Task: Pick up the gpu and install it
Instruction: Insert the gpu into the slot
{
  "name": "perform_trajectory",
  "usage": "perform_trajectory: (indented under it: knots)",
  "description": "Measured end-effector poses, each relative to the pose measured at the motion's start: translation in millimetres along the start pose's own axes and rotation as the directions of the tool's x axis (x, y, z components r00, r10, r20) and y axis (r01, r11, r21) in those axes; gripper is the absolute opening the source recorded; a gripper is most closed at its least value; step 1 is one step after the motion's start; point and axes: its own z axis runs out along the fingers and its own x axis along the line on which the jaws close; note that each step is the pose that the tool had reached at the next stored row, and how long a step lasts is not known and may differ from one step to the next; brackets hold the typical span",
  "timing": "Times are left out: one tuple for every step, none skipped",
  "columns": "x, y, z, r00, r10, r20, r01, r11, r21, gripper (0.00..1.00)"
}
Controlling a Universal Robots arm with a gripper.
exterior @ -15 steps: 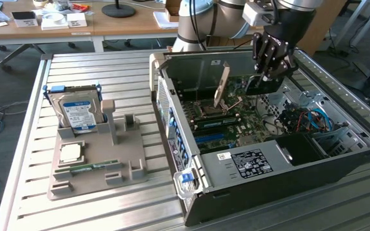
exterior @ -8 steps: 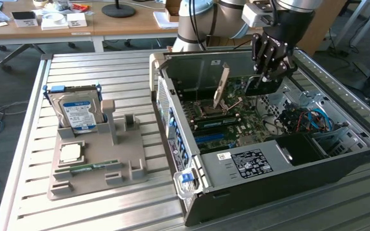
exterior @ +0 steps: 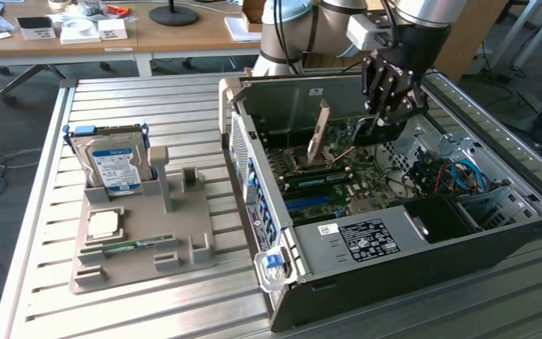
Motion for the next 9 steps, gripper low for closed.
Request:
perform_trajectory:
  knots:
    - [0.0,0.9,1.1,1.0000,-0.003,0.0001,0.003,1.0000,0.0000,0.27]
    - [0.1,2.3,2.4,1.0000,-0.007,0.0003,0.007,1.0000,-0.0002,0.27]
    - [0.1,3.7,3.8,1.0000,-0.010,0.0004,0.010,1.0000,-0.0003,0.27]
    - [0.1,5.2,5.4,0.9999,-0.014,0.0005,0.014,0.9999,-0.0004,0.27]
    - [0.1,6.6,6.9,0.9999,-0.017,0.0007,0.017,0.9999,-0.0005,0.27]
    - [0.2,7.9,8.4,0.9998,-0.020,0.0007,0.020,0.9998,-0.0006,0.27]
    - [0.2,9.3,9.9,0.9997,-0.024,0.0007,0.024,0.9997,-0.0006,0.27]
    - [0.2,10.7,11.2,0.9996,-0.027,0.0007,0.027,0.9996,-0.0007,0.27]
    - [0.3,12.0,12.5,0.9995,-0.030,0.0007,0.030,0.9995,-0.0009,0.27]
